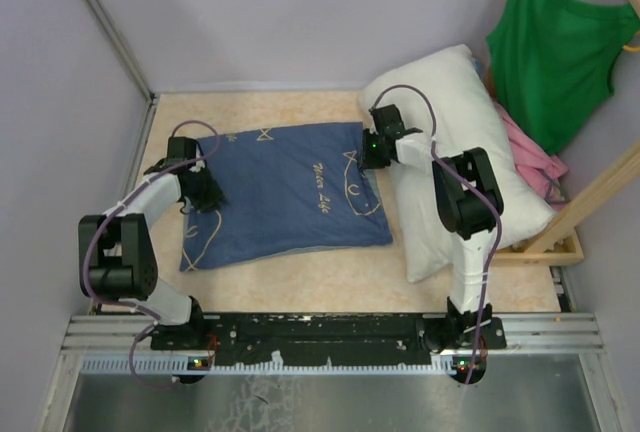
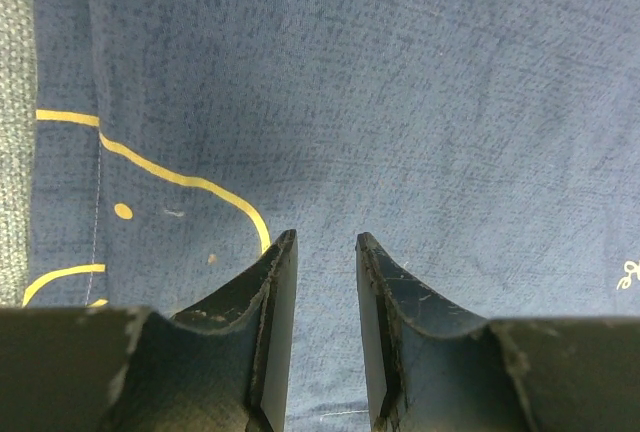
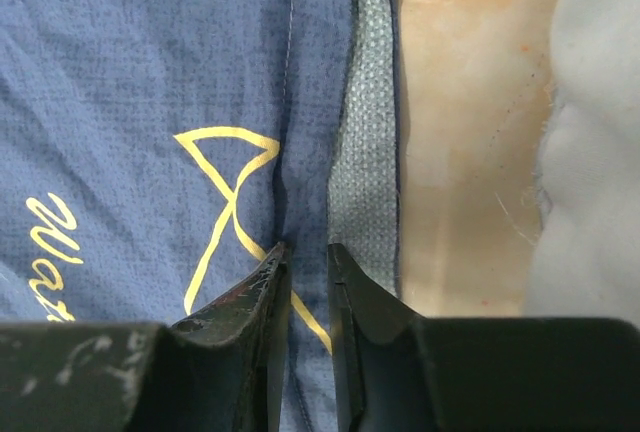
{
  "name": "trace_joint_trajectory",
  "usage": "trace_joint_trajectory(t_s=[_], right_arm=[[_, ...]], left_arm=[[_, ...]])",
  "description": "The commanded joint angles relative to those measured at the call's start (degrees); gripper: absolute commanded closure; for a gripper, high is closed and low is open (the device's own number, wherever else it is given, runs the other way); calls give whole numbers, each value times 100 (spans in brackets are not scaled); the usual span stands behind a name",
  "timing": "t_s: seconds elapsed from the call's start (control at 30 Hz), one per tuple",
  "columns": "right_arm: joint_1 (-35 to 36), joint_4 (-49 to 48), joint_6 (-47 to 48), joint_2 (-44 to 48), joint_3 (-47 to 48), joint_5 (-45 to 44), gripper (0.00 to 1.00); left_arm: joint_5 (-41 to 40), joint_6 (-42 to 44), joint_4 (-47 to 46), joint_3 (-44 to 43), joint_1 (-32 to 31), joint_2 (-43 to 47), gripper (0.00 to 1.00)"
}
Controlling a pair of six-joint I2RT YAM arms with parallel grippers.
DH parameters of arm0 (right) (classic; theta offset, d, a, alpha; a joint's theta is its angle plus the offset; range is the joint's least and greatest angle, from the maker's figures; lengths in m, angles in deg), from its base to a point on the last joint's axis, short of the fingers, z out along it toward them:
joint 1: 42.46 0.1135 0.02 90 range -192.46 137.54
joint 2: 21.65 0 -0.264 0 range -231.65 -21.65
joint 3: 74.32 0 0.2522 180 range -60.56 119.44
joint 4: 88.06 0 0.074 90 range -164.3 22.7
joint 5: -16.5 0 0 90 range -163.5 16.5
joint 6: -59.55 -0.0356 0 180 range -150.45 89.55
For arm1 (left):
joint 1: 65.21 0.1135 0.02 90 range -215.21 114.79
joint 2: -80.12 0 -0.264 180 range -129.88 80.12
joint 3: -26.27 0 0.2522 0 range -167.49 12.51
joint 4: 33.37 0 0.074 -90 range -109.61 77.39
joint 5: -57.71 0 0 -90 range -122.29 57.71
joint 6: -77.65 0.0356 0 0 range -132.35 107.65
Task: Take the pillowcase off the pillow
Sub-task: Fold the pillowcase at the center of the board.
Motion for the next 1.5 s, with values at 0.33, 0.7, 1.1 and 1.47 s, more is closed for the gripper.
trace_joint_trajectory(t_s=[0.33,0.7,1.1,1.47], right_arm=[[175,393,397,-237,334,-443,76],[251,666,457,-419,573,-610,100],[242,828,547,234,760,-1114,100],[380,689,751,399,591,-1427,98]], left_arm=[[111,64,-101,-24,40,-284,64],[24,108,-92,-14,44,-401,64],[-304,5,-127,46,50,-790,64],[-344,-38,-94,60,52,-843,64]])
